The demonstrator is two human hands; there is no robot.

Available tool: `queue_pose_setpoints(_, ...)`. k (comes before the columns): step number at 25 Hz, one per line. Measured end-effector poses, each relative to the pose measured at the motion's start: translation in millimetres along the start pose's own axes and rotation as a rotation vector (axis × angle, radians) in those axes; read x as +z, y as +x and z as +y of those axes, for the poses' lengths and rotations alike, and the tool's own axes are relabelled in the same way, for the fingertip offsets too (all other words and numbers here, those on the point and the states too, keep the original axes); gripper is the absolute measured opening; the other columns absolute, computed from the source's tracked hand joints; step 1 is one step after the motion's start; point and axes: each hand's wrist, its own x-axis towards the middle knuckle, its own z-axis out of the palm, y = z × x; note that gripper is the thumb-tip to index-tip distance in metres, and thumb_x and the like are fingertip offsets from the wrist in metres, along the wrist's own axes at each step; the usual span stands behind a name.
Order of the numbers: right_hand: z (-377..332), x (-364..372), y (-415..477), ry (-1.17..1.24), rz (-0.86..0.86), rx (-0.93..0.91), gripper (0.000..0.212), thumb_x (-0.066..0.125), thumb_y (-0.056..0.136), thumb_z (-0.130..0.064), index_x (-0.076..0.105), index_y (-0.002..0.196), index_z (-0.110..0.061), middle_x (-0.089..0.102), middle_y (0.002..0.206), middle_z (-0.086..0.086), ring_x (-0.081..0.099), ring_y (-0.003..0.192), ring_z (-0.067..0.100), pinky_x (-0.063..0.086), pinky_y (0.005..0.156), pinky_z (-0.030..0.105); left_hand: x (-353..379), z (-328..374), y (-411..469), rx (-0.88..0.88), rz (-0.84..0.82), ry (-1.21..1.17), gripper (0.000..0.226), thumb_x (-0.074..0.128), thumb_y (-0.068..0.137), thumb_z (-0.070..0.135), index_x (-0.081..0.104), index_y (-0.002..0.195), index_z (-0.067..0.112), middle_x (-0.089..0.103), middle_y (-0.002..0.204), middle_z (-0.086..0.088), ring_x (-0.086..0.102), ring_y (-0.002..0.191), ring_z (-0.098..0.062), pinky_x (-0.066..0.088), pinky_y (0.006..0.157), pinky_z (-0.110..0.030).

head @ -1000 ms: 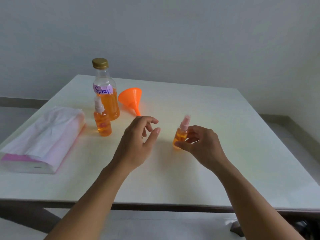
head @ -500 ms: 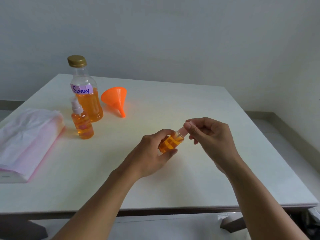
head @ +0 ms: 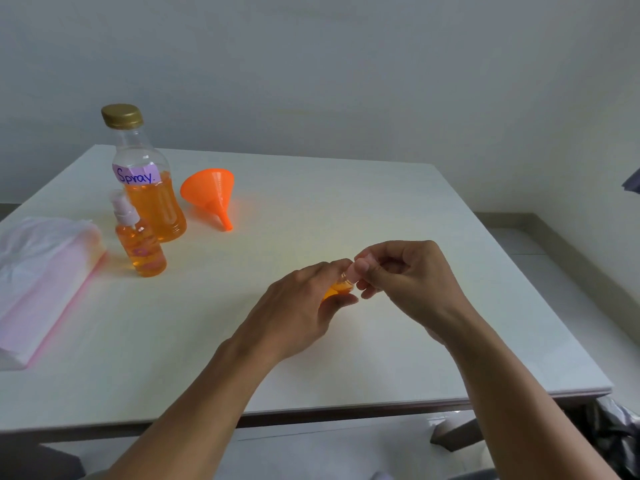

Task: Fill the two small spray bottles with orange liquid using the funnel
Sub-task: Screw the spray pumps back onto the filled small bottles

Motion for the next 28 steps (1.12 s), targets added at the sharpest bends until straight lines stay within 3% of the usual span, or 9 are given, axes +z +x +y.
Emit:
queue_pose_setpoints(4,-3.5,-5.3,-1.0,0.067,-0.001,-0.027,0.016,0.070,0.094,-0.016,0.081,0.082,-0.016,0.079,0.077,0.005,0.074,0.074,0.029,0.063,0.074,0.043,-3.0,-2.4,1.5,-0.005,-0.022,-0.032,0.042,0.060,0.095,0.037,0.047,0.135,0.037,0.063,0.124,0.014,0.060,0.104,-0.013,0.053,0.084,-0.032)
queue_pose_setpoints(6,-3.0,-11.9,0.3,0.156,0.111,-0.045,0.007,0.073,0.092,-0.014,0.079,0.091,-0.018,0.078,0.079,0.004,0.073,0.074,0.027,0.060,0.068,0.036,-4.5,-6.2,2.1,-0.053,-0.042,-0.048,0.045,0.059,0.095,0.039,0.044,0.137,0.041,0.061,0.129,0.013,0.061,0.108,-0.015,0.054,0.088,-0.035)
queue_pose_setpoints(9,2.7,-27.6,2.2,0.246,0.244,-0.086,0.021,0.073,0.091,-0.005,0.077,0.100,-0.024,0.077,0.087,0.004,0.070,0.075,0.019,0.056,0.068,0.028,-8.1,-10.9,2.4,-0.134,-0.057,-0.202,0.045,0.054,0.095,0.047,0.038,0.137,0.048,0.063,0.122,0.011,0.061,0.103,-0.016,0.053,0.090,-0.040)
queue_pose_setpoints(13,12.0,-29.9,-0.2,0.229,0.227,-0.049,0.023,0.073,0.091,-0.005,0.075,0.108,-0.021,0.077,0.092,0.004,0.070,0.076,0.013,0.056,0.070,0.024,-8.4,-7.8,1.0,-0.141,-0.087,-0.453,0.043,0.047,0.097,0.048,0.029,0.136,0.053,0.064,0.118,0.006,0.066,0.093,-0.022,0.054,0.090,-0.047)
queue_pose_setpoints(16,17.3,-26.4,0.4,0.147,0.206,-0.020,0.021,0.075,0.091,-0.013,0.075,0.109,-0.023,0.078,0.093,0.000,0.071,0.076,0.013,0.060,0.074,0.028,-4.9,-5.3,1.7,-0.140,-0.115,-0.510,0.041,0.042,0.099,0.047,0.027,0.136,0.054,0.062,0.120,0.001,0.066,0.095,-0.022,0.053,0.091,-0.049)
queue_pose_setpoints(20,18.3,-27.6,1.1,0.135,0.214,-0.006,0.021,0.076,0.090,-0.016,0.076,0.111,-0.022,0.078,0.093,-0.001,0.071,0.075,0.012,0.059,0.071,0.027,-2.8,-2.2,3.1,-0.127,-0.117,-0.546,0.046,0.040,0.101,0.042,0.024,0.142,0.050,0.058,0.127,0.012,0.066,0.095,-0.018,0.055,0.092,-0.040)
queue_pose_setpoints(24,19.1,-29.3,0.3,0.115,0.218,0.005,0.022,0.076,0.090,-0.018,0.076,0.111,-0.022,0.078,0.093,-0.003,0.072,0.074,0.010,0.058,0.068,0.022,-3.0,0.4,3.8,-0.125,-0.129,-0.561,0.053,0.037,0.099,0.045,0.014,0.146,0.054,0.054,0.130,0.012,0.067,0.099,-0.017,0.054,0.093,-0.035)
queue_pose_setpoints(28,17.9,-29.7,-0.3,0.142,0.217,0.008,0.021,0.076,0.090,-0.018,0.076,0.110,-0.022,0.078,0.091,0.000,0.071,0.072,0.010,0.058,0.067,0.021,-1.4,4.0,5.0,-0.152,-0.045,-0.554,0.056,0.057,0.091,0.047,0.027,0.139,0.054,0.053,0.120,0.004,0.067,0.097,-0.026,0.058,0.086,-0.046)
